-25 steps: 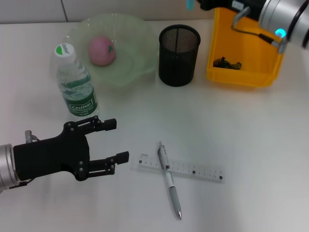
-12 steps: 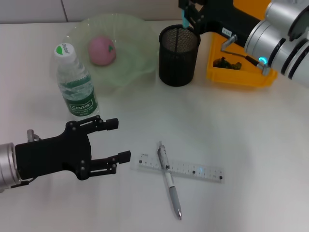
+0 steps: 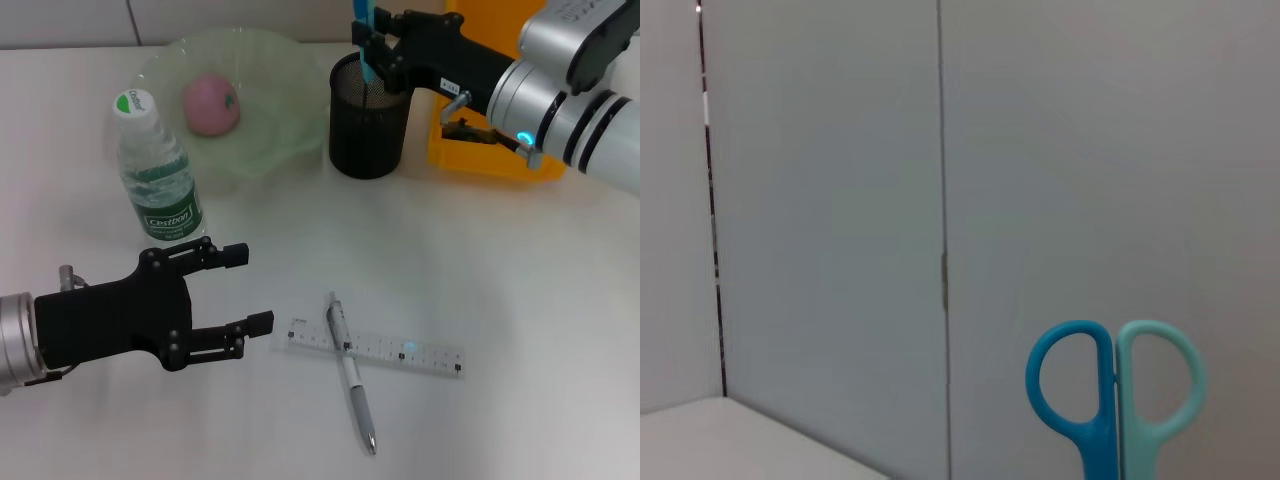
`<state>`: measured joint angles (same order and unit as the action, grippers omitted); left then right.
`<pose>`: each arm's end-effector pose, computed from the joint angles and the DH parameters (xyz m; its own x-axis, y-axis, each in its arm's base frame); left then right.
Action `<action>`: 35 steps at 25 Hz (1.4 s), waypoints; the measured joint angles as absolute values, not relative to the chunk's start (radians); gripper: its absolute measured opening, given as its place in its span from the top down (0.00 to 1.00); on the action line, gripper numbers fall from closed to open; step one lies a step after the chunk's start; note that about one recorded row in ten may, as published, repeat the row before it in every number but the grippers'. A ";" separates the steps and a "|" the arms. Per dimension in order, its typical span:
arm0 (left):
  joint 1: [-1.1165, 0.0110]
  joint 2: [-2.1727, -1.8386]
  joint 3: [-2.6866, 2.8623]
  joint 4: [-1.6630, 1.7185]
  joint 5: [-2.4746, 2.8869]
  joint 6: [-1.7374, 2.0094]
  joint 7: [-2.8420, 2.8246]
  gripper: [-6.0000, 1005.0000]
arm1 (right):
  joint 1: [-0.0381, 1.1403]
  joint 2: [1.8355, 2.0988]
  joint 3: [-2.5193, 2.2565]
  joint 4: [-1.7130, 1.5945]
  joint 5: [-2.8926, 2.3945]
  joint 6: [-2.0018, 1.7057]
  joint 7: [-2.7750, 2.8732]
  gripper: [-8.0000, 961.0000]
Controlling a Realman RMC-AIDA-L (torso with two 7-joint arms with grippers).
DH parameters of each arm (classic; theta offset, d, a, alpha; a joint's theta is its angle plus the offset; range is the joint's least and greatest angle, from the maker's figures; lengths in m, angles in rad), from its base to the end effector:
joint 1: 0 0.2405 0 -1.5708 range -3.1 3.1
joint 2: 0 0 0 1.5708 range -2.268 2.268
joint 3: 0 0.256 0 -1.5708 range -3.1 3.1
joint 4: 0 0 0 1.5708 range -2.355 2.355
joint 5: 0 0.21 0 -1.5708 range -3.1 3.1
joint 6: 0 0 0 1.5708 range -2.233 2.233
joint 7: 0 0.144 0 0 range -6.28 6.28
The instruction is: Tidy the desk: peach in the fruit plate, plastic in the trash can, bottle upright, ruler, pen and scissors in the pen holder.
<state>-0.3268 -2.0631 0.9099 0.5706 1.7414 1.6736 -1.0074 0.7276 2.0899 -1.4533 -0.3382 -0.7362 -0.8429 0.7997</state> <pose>-0.2859 0.2592 -0.0166 0.7932 0.1410 0.5924 0.2820 -0.9473 -0.1521 0.1947 0.4196 -0.0608 0.7714 -0.0840 -0.6308 -0.4998 -0.6935 -0.5189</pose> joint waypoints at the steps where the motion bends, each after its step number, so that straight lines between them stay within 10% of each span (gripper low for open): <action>1: -0.327 -2.063 0.910 0.571 1.741 1.674 -1.007 0.20 | 0.728 2.090 -1.459 -0.338 -0.736 -0.838 0.800 0.67; 22: -0.309 -2.063 0.900 0.574 1.733 1.689 -1.000 0.20 | 0.527 2.086 -1.468 -0.594 -0.688 -0.910 0.879 0.47; 30: -0.291 -2.056 0.888 0.581 1.734 1.717 -1.008 0.20 | 0.354 1.994 -1.400 -1.116 -1.068 -1.055 1.601 0.32; 35: -0.269 -2.039 0.867 0.581 1.733 1.762 -1.010 0.20 | 0.481 1.981 -1.186 -1.404 -1.789 -1.466 2.260 0.23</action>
<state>-0.2693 -2.0391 0.8667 0.5809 1.7332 1.7615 -1.0097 0.4810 1.9806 -1.1859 -1.4037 -1.7885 -1.4664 2.2599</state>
